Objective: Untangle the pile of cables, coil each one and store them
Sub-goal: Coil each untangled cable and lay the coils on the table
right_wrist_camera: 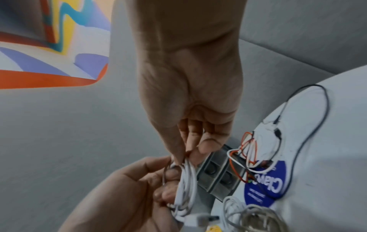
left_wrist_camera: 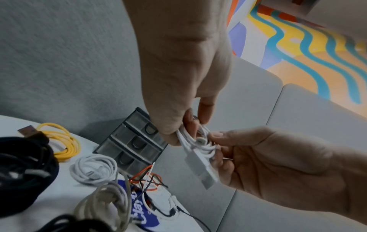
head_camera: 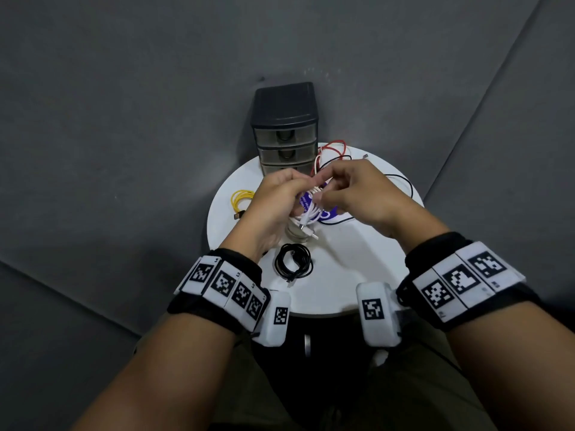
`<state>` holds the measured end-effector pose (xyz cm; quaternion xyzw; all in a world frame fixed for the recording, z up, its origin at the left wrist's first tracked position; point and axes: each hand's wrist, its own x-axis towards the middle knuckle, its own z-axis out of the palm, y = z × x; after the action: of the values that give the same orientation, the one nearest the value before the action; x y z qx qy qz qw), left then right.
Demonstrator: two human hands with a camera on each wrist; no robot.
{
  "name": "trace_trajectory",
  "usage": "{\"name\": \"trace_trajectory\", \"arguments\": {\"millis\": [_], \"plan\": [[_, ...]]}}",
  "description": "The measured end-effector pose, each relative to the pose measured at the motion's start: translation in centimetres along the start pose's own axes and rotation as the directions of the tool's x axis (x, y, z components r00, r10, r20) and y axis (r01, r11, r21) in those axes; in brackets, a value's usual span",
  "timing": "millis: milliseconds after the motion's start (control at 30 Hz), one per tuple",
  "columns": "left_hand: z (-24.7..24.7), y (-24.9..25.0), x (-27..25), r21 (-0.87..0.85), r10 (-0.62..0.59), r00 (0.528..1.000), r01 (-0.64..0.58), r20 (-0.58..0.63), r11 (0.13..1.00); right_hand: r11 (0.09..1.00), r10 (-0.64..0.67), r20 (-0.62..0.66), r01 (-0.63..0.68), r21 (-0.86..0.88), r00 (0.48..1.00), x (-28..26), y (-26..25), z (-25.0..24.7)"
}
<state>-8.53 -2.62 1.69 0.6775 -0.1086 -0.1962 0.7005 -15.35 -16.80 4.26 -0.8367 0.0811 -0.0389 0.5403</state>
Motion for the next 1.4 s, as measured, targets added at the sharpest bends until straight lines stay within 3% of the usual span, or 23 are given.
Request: {"name": "trace_trajectory", "arguments": {"millis": [200,400,533,867,1133,1400], "plan": [[0.9,-1.8,-0.1,0.002,-0.093,0.994,0.093,0.063,0.996,0.987,0.126,-0.072,-0.118,0.111,0.989,-0.2,3.3,-0.6],[1.1,-3.5,0.3,0.185,-0.105,0.987,0.081,0.12,0.979,0.969,0.213,-0.158,-0.188,0.16,0.964,-0.5,6.1,-0.6],[1.1,-3.5,0.4,0.199,-0.096,0.985,0.067,0.141,0.978,0.971,0.204,-0.174,-0.177,0.162,0.963,-0.3,6.7,-0.2],[0.6,-2.9,0.9,0.247,-0.048,0.993,0.02,0.108,0.969,0.978,0.197,-0.068,-0.191,0.086,0.978,0.6,5.7,-0.2],[0.6,-3.7,1.0,0.338,-0.059,0.989,0.009,0.137,0.941,0.959,0.248,0.01,-0.247,0.138,0.969,0.5,6.3,-0.1],[0.2,-2.9,1.0,0.366,-0.152,0.965,0.065,0.214,0.928,0.985,0.167,0.021,-0.166,-0.037,0.986,0.5,6.4,0.1]]}}
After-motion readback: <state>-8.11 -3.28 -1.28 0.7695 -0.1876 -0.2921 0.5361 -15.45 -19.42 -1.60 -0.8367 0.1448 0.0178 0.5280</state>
